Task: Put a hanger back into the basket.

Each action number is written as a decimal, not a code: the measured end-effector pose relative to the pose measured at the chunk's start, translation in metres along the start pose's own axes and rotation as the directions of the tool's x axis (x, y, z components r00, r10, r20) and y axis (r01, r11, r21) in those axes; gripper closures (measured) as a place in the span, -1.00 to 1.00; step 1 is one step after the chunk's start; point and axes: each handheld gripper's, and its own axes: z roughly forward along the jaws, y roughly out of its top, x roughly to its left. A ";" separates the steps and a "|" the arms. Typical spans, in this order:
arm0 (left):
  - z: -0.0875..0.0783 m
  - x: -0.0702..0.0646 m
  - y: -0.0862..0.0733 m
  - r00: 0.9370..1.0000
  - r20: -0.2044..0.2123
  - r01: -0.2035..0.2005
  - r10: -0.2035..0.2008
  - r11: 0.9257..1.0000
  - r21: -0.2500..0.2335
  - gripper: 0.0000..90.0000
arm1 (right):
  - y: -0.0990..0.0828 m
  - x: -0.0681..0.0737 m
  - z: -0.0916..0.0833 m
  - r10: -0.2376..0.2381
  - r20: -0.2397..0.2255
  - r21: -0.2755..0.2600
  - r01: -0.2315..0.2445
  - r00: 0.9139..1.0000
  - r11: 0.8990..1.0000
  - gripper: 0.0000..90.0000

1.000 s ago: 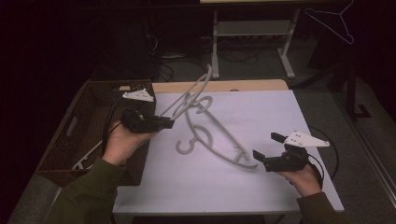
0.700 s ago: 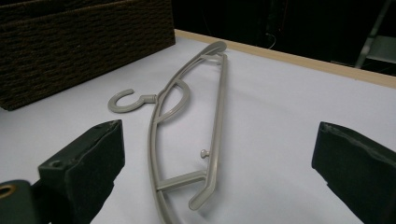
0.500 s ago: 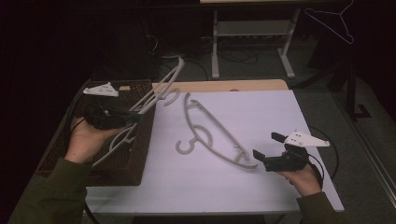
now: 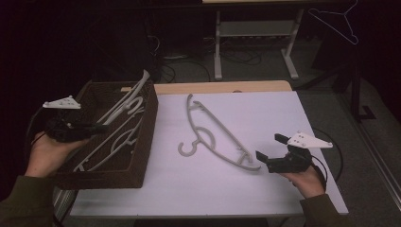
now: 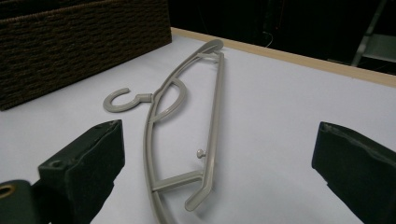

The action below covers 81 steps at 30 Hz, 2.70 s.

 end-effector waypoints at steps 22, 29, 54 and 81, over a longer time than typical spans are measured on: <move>0.026 0.023 -0.022 0.999 0.026 -0.041 0.038 0.993 0.115 0.82 | 0.000 0.001 0.001 0.000 0.004 0.002 0.000 1.000 1.000 -0.95; 0.028 0.034 -0.030 0.998 0.051 -0.039 0.033 0.993 0.113 0.82 | 0.000 0.000 0.000 0.004 0.005 -0.001 -0.004 1.000 1.000 -0.95; 0.048 0.048 -0.042 1.000 0.023 -0.016 0.013 0.993 0.113 0.23 | 0.001 0.000 -0.001 0.006 0.009 -0.009 -0.005 1.000 1.000 -0.95; 0.056 -0.041 0.026 0.983 0.177 -0.012 0.047 0.981 -0.193 -0.68 | 0.011 0.004 -0.002 -0.011 0.003 -0.014 0.011 1.000 1.000 -0.95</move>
